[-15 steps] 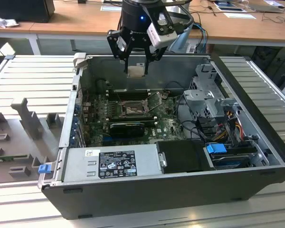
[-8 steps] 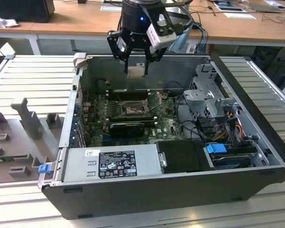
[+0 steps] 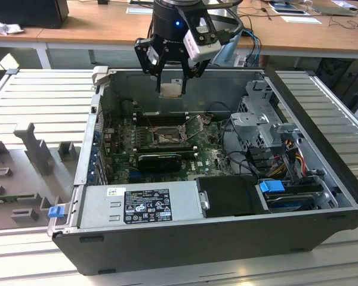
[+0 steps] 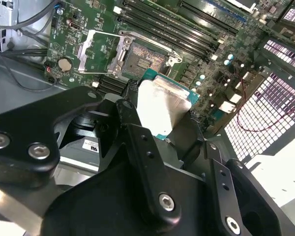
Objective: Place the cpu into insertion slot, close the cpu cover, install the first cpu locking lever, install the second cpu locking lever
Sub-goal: 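Place the cpu into insertion slot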
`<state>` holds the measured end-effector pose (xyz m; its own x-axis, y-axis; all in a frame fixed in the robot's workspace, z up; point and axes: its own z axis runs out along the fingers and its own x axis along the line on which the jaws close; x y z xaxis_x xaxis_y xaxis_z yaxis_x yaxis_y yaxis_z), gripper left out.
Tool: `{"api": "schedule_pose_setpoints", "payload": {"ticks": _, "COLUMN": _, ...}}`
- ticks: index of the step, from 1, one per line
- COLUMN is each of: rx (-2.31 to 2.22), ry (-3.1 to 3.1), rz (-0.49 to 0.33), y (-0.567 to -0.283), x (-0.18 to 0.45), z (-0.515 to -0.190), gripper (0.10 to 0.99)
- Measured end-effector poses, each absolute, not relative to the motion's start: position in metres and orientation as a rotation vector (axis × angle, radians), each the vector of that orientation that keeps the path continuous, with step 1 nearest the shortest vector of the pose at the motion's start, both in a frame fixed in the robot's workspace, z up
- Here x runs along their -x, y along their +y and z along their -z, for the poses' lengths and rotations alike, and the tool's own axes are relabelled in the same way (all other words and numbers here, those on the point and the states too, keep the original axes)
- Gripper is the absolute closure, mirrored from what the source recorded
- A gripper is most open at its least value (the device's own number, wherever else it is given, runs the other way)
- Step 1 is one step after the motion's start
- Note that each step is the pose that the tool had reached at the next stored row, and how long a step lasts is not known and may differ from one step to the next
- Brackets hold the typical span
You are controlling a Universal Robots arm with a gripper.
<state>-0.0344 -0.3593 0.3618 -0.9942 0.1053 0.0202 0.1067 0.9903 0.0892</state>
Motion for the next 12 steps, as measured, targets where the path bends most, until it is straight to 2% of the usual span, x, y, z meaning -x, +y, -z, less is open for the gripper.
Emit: {"api": "schedule_pose_setpoints", "payload": {"ticks": 12, "rx": 0.32, "ry": -3.111, "rz": 0.142, "y": -0.3593, "x": 0.0345, "z": -0.3615, "gripper": 0.561}}
